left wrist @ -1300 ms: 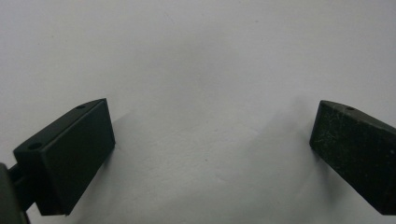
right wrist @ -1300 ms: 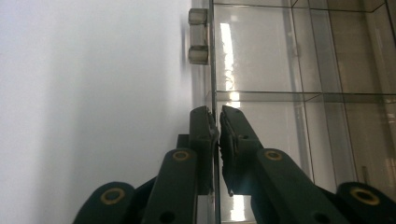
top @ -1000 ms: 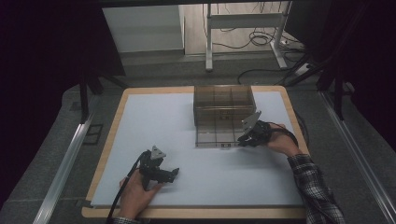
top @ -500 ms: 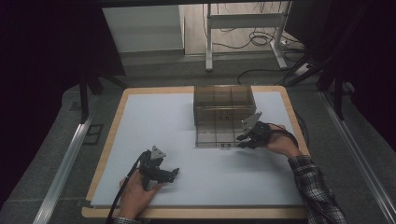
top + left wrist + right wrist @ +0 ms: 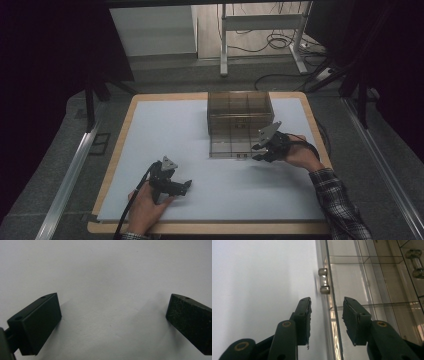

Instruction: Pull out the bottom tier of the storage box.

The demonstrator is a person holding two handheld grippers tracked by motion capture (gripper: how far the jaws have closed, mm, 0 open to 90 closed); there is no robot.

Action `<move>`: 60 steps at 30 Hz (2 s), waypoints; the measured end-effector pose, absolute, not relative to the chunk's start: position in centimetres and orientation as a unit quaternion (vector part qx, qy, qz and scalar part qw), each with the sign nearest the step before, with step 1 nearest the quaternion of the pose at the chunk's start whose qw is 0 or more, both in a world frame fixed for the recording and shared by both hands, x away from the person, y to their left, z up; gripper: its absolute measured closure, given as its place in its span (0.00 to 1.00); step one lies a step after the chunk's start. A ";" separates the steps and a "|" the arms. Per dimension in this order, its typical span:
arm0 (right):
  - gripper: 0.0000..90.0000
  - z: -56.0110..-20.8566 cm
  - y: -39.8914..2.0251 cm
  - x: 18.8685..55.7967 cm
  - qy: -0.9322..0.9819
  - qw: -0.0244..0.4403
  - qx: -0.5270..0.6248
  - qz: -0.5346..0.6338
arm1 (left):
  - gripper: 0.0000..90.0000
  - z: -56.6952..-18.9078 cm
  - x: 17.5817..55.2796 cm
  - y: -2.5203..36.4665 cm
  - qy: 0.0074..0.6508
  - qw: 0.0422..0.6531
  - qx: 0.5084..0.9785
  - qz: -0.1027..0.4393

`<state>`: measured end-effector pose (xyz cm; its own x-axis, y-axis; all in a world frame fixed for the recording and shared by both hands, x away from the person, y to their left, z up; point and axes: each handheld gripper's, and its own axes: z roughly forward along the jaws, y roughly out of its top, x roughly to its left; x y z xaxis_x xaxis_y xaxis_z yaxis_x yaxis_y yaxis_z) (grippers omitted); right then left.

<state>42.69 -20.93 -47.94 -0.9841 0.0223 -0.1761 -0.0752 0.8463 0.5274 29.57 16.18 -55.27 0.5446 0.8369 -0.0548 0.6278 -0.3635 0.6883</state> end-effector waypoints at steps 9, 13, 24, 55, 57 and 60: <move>0.56 -47.4 -21.0 42.0 0.952 0.099 -0.001 0.288 | 0.00 -55.3 29.6 16.2 0.451 0.338 0.811 0.155; 0.53 -47.2 -21.1 41.7 0.949 0.102 0.007 0.297 | 0.00 -55.3 29.6 16.2 0.451 0.338 0.811 0.154; 0.45 -47.2 -21.5 40.6 0.943 0.110 0.041 0.310 | 0.00 -55.3 29.6 16.2 0.451 0.338 0.811 0.155; 0.27 -47.8 -22.1 37.4 0.927 0.130 0.096 0.338 | 0.00 -55.3 29.6 16.2 0.451 0.338 0.812 0.156; 0.26 -47.9 -22.1 37.2 0.926 0.130 0.099 0.340 | 0.00 -55.3 29.6 16.2 0.452 0.338 0.811 0.155; 0.25 -48.2 -22.2 36.9 0.926 0.131 0.103 0.339 | 0.00 -55.3 29.6 16.2 0.452 0.338 0.811 0.155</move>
